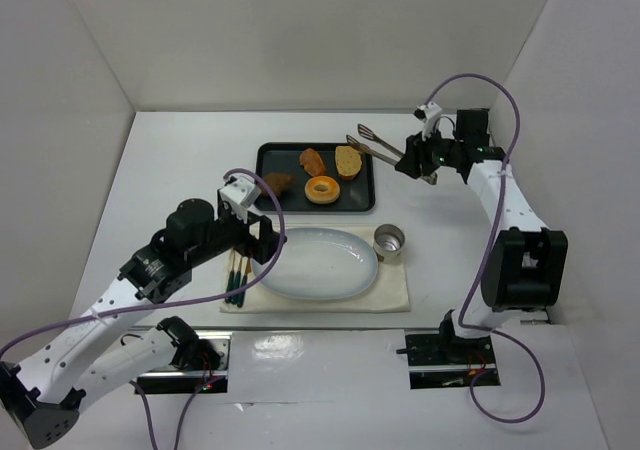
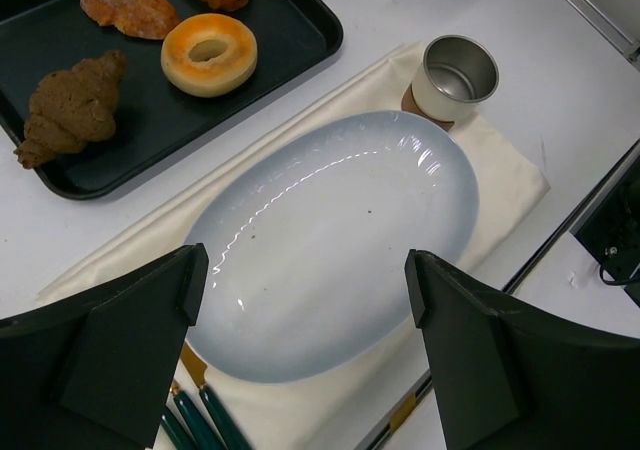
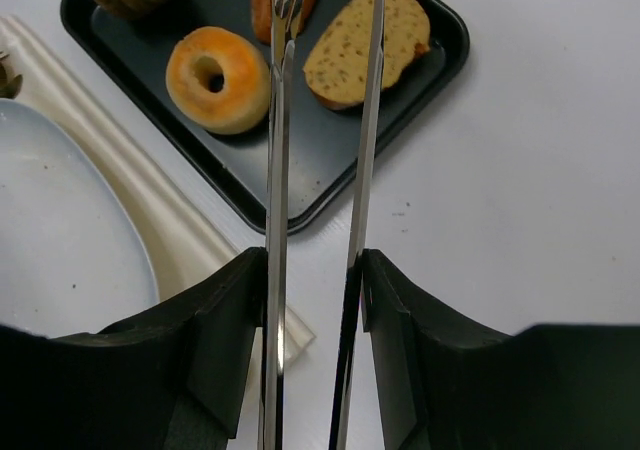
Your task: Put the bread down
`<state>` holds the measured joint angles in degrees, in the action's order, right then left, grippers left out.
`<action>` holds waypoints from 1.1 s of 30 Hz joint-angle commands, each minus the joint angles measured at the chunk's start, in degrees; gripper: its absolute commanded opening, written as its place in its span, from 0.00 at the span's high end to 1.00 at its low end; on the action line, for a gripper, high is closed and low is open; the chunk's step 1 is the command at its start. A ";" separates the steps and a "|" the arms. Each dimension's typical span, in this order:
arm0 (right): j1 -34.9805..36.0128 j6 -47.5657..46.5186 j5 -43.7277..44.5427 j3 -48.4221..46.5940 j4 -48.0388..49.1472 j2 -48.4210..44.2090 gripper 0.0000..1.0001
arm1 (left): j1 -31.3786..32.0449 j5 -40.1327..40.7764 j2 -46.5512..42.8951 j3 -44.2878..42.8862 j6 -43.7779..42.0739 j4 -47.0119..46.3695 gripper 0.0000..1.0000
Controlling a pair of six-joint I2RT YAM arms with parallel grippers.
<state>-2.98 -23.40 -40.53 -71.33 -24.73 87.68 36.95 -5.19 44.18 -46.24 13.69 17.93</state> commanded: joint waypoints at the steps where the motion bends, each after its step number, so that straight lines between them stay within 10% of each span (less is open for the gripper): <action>1: 2.63 0.81 -1.21 -6.26 0.39 3.27 0.48 | 0.14 1.15 0.03 0.36 -0.42 -2.73 0.00; 33: 17.30 0.81 4.23 -26.84 0.39 28.86 0.47 | 0.14 3.43 -0.50 1.94 -2.00 -3.87 0.00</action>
<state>13.17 -23.18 -36.64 -94.43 -24.91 115.70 36.95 -2.17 44.80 -44.56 13.21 16.32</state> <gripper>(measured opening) 0.531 0.995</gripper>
